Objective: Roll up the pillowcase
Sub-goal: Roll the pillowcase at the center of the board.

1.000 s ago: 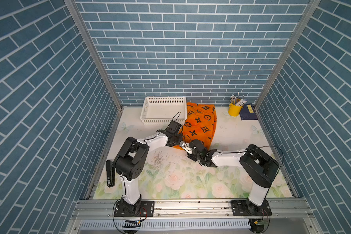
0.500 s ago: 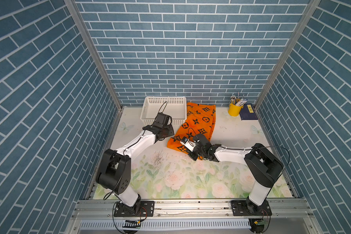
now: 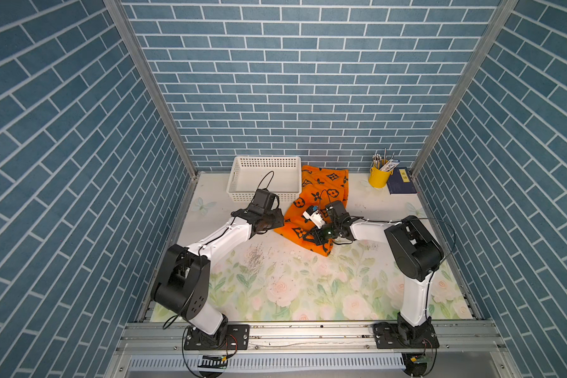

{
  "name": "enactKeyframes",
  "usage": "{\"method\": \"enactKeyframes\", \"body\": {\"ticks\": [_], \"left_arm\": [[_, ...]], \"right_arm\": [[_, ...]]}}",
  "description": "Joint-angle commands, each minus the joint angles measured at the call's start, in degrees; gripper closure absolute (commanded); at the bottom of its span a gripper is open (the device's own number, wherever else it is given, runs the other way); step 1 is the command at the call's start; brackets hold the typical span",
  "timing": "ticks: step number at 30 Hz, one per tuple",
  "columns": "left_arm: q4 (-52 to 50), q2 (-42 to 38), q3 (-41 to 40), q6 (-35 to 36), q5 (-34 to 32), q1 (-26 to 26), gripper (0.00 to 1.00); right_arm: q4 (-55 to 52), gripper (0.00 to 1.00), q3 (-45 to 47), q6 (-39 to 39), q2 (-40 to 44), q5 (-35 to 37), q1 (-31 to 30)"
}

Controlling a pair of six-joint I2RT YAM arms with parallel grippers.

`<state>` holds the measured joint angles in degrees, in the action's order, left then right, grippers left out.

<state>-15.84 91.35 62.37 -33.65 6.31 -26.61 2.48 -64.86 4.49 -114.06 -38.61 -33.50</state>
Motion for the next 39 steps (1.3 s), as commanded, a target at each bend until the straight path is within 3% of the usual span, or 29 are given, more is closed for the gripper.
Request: {"method": "enactKeyframes", "body": {"ticks": [1,7,10,13,18,23,26,28,30,36,39], "left_arm": [[2.5,3.32,0.96,0.62,0.94,-2.2,0.51],[3.69,11.55,3.76,-0.97,0.57,-2.61,0.53],[3.44,14.79,5.36,-1.13,1.16,-2.57,0.53],[3.53,16.27,5.92,-1.15,1.38,-2.61,0.53],[3.8,17.06,5.83,-1.1,1.9,-2.7,0.53],[3.88,16.75,5.46,-1.0,2.21,-2.65,0.53],[3.88,16.58,5.28,-1.06,2.29,-2.72,0.53],[3.88,16.26,5.09,-1.06,2.21,-2.69,0.53],[3.72,15.84,4.96,-0.98,1.89,-2.69,0.53],[1.78,13.42,6.45,-0.67,0.79,-2.35,0.53],[0.04,10.3,8.13,-0.45,0.2,-1.01,0.53]], "right_arm": [[-4.94,0.99,-0.42,3.39,-4.58,0.38,1.39],[-3.54,0.61,0.87,3.34,-1.2,3.48,1.94],[-0.98,0.47,3.32,2.63,4.88,9.7,1.52],[-0.73,0.36,5.14,-1.98,11.45,21.43,-1.45],[5.49,0.3,11.35,-15.49,17.91,43.03,-11.68],[11.1,0.28,12.91,-25.24,14.74,55.17,-18.53],[13.33,0.27,12.07,-27.55,11.4,58.05,-19.64],[13.48,0.28,11.09,-27.89,9.68,58.68,-19.7],[12.89,0.36,10.43,-27.84,8.37,58.73,-19.68],[8.14,0.84,9.57,-22.78,7.84,51.37,-18.71],[5.51,0.99,9.4,-19.1,8.7,45.19,-16.98]]}}
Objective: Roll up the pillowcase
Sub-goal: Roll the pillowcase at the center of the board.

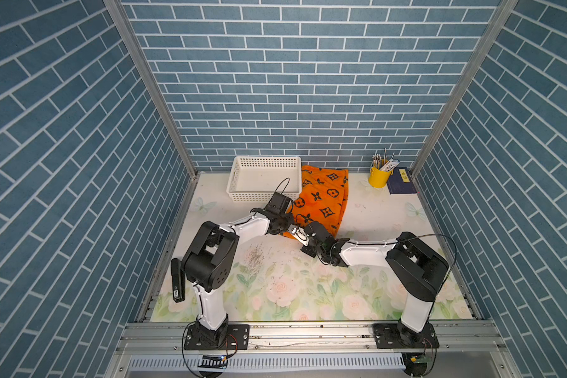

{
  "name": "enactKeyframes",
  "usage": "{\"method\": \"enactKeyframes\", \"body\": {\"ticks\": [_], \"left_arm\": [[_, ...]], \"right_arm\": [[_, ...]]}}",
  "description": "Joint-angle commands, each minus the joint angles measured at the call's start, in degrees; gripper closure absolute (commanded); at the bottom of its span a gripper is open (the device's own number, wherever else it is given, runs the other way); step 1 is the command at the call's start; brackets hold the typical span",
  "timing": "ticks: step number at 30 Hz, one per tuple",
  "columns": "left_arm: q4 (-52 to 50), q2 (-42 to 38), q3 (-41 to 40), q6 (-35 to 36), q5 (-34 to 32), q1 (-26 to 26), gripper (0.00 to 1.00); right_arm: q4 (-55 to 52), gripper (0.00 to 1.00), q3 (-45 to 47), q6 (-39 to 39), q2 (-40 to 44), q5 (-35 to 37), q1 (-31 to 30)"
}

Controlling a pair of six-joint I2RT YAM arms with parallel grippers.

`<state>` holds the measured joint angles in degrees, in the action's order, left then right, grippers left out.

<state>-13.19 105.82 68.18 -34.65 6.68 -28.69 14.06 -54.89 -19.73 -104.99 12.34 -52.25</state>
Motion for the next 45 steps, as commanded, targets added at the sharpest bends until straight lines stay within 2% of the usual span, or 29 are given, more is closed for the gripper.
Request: {"method": "enactKeyframes", "body": {"ticks": [1,6,10,15,22,28,34,37,40,45], "left_arm": [[-3.04,-5.3,2.68,0.58,-0.11,1.65,0.52],[-5.08,-11.82,2.95,0.58,-0.22,6.05,0.51],[-5.66,-16.15,1.34,0.92,-0.35,8.7,0.49],[-3.44,-18.11,-2.25,1.56,0.8,8.83,0.48],[0.38,-15.0,-4.75,0.9,2.81,6.83,0.49],[2.35,-8.5,-0.44,0.97,3.34,3.57,0.49],[3.06,0.27,7.25,0.18,2.78,0.11,0.49],[3.51,4.56,9.24,-0.64,2.96,-0.34,0.5],[2.79,8.59,10.6,-1.06,3.35,-0.32,0.51],[3.07,11.98,10.84,-1.63,3.8,-0.36,0.51]], "right_arm": [[-6.62,1.0,-0.41,5.99,-0.02,-7.22,2.24],[-9.4,1.0,-0.45,10.15,1.58,-16.12,5.09],[-11.31,1.0,-1.68,15.35,1.09,-29.39,10.04],[-14.93,1.0,-7.19,20.72,-5.06,-42.38,16.42],[-16.91,1.0,-13.98,26.13,-13.31,-51.11,23.26],[-19.33,1.0,-18.31,28.05,-17.57,-53.54,27.24],[-19.63,0.89,-19.14,28.25,-17.39,-52.91,27.55],[-18.77,0.78,-18.21,28.25,-15.8,-51.21,27.56],[-16.07,0.6,-15.8,28.27,-12.01,-48.1,27.58],[-13.31,0.42,-10.96,24.03,-3.0,-35.13,25.3]]}}
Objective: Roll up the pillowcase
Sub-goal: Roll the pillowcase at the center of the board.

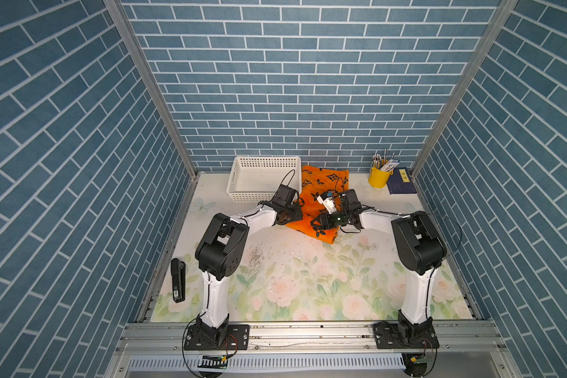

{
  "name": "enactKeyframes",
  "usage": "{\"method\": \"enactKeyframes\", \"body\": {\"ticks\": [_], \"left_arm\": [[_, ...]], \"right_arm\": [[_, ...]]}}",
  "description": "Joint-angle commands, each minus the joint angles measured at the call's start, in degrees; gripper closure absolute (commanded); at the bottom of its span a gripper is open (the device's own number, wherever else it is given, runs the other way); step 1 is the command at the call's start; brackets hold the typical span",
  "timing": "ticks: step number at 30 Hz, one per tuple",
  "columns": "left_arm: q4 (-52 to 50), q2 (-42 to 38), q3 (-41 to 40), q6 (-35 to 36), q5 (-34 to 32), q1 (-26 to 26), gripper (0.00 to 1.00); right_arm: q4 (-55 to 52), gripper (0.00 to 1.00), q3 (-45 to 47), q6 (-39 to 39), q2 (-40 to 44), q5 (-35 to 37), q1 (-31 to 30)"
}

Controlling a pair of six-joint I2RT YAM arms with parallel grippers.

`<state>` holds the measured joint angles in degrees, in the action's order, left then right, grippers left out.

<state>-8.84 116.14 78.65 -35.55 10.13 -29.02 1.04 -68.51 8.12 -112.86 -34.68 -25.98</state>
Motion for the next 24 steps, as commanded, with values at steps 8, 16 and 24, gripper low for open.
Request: {"method": "enactKeyframes", "body": {"ticks": [8,16,24], "left_arm": [[-1.52,2.86,1.63,-0.82,0.62,0.0,0.51],[-2.06,2.44,1.86,-0.55,0.63,-0.04,0.51],[-3.58,-1.79,1.03,-0.48,-0.75,1.04,0.5]], "right_arm": [[9.85,0.13,11.81,-18.1,11.33,36.33,-13.55],[16.68,0.16,11.76,-27.71,4.97,45.4,-18.35],[12.75,0.66,11.01,-25.4,4.95,41.48,-18.61]]}}
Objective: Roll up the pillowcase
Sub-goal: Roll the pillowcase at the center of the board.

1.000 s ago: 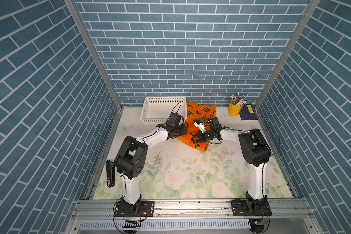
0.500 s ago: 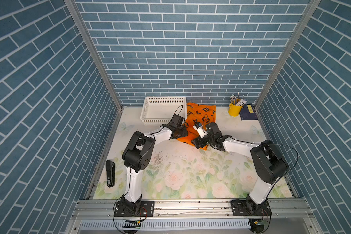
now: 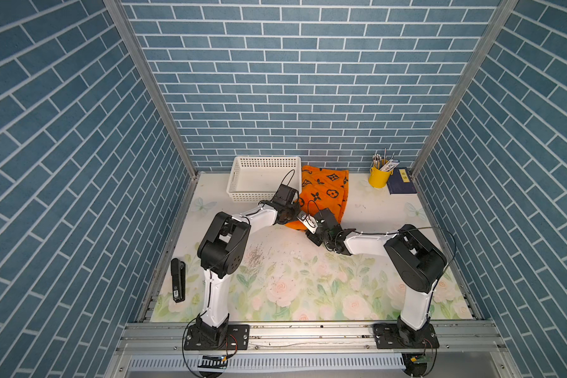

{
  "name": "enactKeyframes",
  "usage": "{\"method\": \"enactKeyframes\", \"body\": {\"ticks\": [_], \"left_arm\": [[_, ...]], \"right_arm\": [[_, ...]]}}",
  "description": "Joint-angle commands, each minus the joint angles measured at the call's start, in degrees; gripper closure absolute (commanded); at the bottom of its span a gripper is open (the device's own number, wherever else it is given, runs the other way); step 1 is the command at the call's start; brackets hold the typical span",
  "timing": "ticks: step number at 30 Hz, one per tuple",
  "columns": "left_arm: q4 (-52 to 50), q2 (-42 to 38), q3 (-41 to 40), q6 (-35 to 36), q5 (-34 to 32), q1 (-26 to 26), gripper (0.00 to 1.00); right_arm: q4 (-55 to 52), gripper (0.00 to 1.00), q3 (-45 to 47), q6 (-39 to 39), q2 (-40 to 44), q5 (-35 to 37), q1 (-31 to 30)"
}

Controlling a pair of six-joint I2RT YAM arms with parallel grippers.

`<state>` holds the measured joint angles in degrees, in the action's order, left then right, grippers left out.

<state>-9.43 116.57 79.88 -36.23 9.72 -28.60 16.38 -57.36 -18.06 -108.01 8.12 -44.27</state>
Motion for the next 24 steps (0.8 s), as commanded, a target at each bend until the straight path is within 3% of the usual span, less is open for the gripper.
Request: {"method": "enactKeyframes", "body": {"ticks": [1,4,11,16,24], "left_arm": [[-3.2,-3.85,-0.62,0.11,-0.54,1.16,0.49],[-3.85,-9.26,-2.4,-0.31,-0.58,3.46,0.47],[-6.21,-22.52,-8.76,0.43,-0.74,10.05,0.46],[-7.62,-29.11,-14.44,1.39,-2.23,11.81,0.45],[-6.15,-33.63,-21.42,1.16,0.07,11.36,0.45]], "right_arm": [[-3.49,0.73,0.1,1.7,0.46,-2.3,-0.37],[-6.41,0.87,1.33,4.71,1.73,-6.1,-0.56],[-8.89,0.88,6.7,14.27,6.75,-14.94,-3.84],[-8.11,0.89,9.51,21.7,8.84,-21.24,-6.88],[-5.63,0.9,9.16,28.78,4.57,-36.71,-2.93]]}}
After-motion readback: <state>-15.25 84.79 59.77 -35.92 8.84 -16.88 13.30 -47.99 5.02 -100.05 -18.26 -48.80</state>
